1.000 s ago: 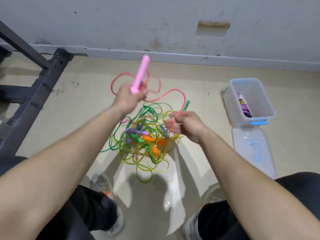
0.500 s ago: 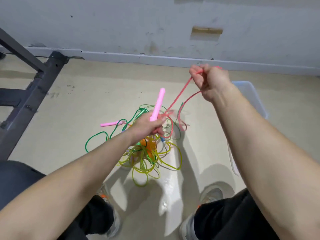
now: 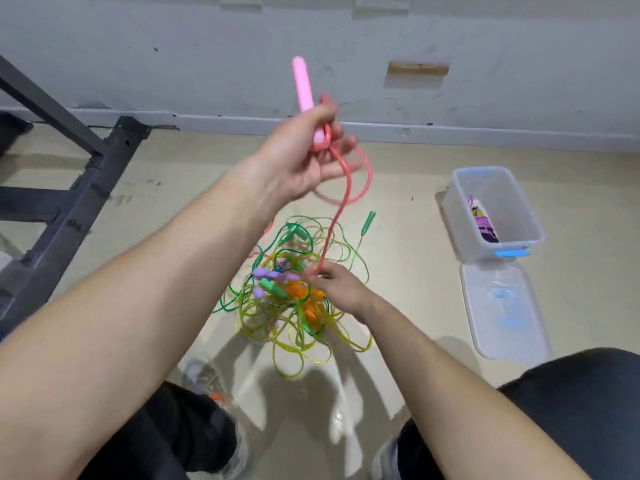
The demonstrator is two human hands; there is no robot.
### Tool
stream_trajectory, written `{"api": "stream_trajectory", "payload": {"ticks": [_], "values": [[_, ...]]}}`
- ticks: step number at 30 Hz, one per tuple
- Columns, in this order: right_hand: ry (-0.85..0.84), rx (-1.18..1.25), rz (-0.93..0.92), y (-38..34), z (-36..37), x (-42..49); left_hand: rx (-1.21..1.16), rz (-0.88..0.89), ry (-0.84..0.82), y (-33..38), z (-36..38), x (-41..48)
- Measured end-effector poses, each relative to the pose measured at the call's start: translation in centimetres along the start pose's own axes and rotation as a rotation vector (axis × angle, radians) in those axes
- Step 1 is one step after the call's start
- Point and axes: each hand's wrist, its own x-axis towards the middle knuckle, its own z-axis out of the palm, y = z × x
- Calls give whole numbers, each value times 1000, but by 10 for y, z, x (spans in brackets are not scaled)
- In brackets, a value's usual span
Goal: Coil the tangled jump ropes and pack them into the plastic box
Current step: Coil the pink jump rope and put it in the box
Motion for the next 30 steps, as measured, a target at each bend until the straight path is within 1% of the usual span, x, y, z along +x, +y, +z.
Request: {"api": "stream_trajectory", "payload": {"ticks": [1,2,3,4,5,8,11,14,15,17,18,19,21,23,24,25,27,28,29,30], "values": [[42,5,23,2,2,2,14,71,44,8,-5,2],[74,64,61,2,-1,2,71,167,105,12,-16,6],[91,144,70,-2,-7,0,179,273,172,13,-30,12],[106,235,50,-10,-14,-4,298,344,228,9,-46,15],[117,317,18,-18,-22,-5,397,363,256,-1,-60,15],[102,596,-67,-58,-50,-6,583,243,194,-55,-88,9],[138,785,-144,-101,-72,-2,607,53,65,-112,-86,-9],[231,920,-220,-130,-90,4,682,53,-70,-134,-81,-22],[272,1005,-245,-134,-97,6,690,58,-78,-130,-80,-22],[339,1162,-281,-134,-114,8,661,76,-43,-115,-80,-19],[384,1152,-280,-131,-122,10,623,81,-1,-104,-78,-18],[431,1078,-255,-125,-126,10,579,82,41,-94,-76,-16],[520,876,-157,-106,-119,9,439,94,100,-74,-65,-12],[561,634,-80,-84,-93,1,291,92,99,-55,-49,-8],[522,548,-82,-73,-77,-5,229,75,86,-47,-42,-8],[431,472,-108,-65,-63,-12,180,62,71,-41,-36,-7],[168,339,-171,-51,-39,-19,132,55,35,-33,-26,-5],[70,298,-172,-46,-31,-20,108,49,22,-29,-22,-5],[16,265,-151,-42,-25,-19,89,50,24,-24,-20,-4],[11,223,-139,-41,-22,-18,63,54,34,-19,-19,-3]]}}
